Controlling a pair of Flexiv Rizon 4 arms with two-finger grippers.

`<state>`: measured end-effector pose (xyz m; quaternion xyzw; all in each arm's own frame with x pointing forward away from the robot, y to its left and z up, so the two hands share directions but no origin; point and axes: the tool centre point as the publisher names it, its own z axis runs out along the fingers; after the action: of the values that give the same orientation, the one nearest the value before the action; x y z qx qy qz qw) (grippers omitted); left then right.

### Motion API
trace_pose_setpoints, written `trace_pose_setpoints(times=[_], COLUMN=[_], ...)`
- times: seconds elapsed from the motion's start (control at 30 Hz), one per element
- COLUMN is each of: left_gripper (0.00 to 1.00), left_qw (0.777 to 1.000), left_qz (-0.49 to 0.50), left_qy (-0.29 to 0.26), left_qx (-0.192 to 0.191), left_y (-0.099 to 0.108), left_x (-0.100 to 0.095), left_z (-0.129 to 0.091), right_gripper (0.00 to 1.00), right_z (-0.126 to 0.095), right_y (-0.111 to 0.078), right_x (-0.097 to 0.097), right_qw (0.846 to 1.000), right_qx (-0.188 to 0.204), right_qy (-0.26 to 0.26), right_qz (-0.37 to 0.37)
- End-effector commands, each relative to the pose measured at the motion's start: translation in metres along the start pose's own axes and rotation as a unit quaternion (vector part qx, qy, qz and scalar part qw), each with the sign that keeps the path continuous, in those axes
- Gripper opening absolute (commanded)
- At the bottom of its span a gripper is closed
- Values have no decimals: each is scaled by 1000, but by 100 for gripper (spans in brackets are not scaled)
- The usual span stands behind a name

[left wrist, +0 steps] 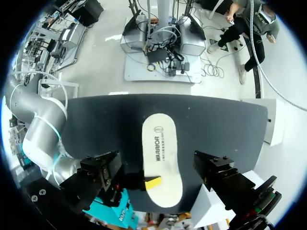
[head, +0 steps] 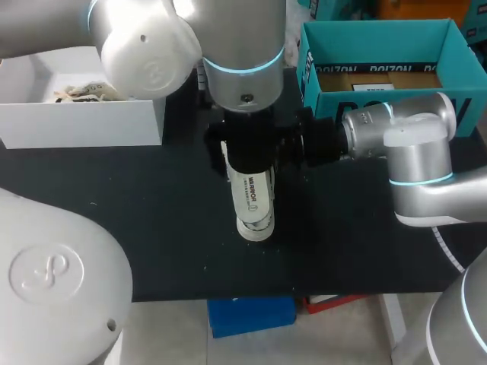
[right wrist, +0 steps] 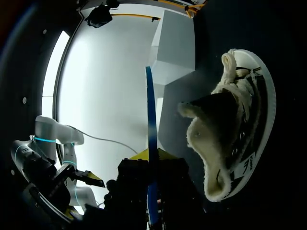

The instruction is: Take the shoe out of the shoebox, open the shoe tongue, remove and reinsert the insole, then place the shoe into the shoebox

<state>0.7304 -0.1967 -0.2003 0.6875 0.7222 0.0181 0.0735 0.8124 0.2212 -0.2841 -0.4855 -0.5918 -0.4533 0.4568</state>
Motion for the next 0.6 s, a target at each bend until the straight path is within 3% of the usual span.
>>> trace_pose_setpoints(times=[0.03,0.6], left_gripper=[100,100], left_qw=[1000,999], left_qz=[-9,-40], left_qy=[-4,-6], left_qx=[2,12], left_y=[-1,2], left_x=[1,10], left_z=[13,26], right_gripper=[0,0], right_z=[1,1], right_y=[0,0], right_x=[0,0], right_qw=[1000,1000], right_qx=[0,0], right_qy=[-1,-1], right_qz=[1,1])
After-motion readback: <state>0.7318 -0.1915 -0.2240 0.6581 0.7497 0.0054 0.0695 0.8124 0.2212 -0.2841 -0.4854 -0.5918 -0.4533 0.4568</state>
